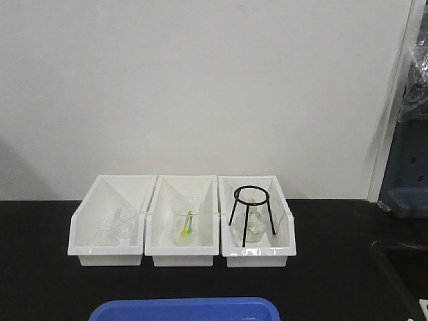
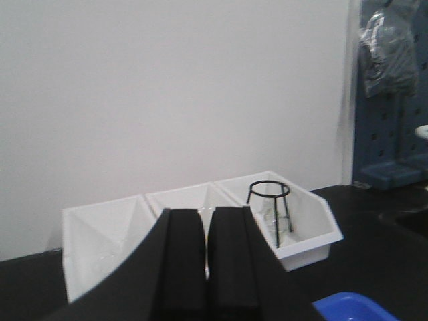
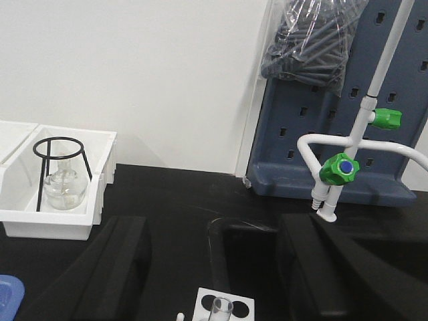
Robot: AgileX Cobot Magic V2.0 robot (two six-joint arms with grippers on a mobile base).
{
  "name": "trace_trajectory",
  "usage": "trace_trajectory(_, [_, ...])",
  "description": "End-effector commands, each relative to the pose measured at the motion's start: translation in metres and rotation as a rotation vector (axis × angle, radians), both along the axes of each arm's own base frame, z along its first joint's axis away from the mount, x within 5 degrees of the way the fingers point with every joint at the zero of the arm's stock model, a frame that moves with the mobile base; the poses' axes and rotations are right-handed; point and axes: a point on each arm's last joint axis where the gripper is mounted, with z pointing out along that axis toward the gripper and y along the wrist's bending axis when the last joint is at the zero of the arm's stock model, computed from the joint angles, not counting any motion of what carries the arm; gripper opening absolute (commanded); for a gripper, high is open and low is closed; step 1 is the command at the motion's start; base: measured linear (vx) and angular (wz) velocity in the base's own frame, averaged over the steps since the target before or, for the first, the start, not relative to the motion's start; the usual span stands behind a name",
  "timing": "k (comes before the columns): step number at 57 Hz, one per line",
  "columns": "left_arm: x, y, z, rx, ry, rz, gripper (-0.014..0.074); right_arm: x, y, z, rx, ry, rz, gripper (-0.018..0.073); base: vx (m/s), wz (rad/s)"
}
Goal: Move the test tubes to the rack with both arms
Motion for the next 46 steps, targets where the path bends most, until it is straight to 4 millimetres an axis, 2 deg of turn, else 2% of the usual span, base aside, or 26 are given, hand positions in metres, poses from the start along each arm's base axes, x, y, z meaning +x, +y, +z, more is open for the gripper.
trace_trajectory(1, [-0.001, 0.007, 0.014, -0.032, -0.056, 0.053, 0.0064, -0.001, 0.0, 0.017, -0.031, -0.103, -0.005, 0.048, 0.0, 0.0])
trace_trajectory(6, [-0.005, 0.018, 0.011, -0.018, -0.02, 0.134, -0.0005, -0.001, 0.0, 0.017, -0.031, -0.103, -0.005, 0.048, 0.0, 0.0])
trace_trajectory(17, [-0.022, 0.035, -0.002, -0.012, 0.0, 0.279, -0.0006, -0.001, 0.0, 0.017, -0.031, -0.103, -0.005, 0.048, 0.0, 0.0])
trace_trajectory(30, [-0.043, 0.043, -0.057, -0.056, -0.082, 0.347, -0.0005, -0.001, 0.0, 0.017, -0.031, -0.103, -0.005, 0.048, 0.0, 0.0])
trace_trajectory(41, [-0.057, 0.044, -0.118, -0.1, -0.088, 0.359, -0.0005, -0.001, 0.0, 0.017, -0.031, -0.104, -0.005, 0.048, 0.0, 0.0])
trace_trajectory(46, [-0.055, 0.046, -0.123, -0.075, 0.044, 0.388, -0.0005, -0.001, 0.0, 0.017, -0.03, -0.097, -0.005, 0.048, 0.0, 0.0])
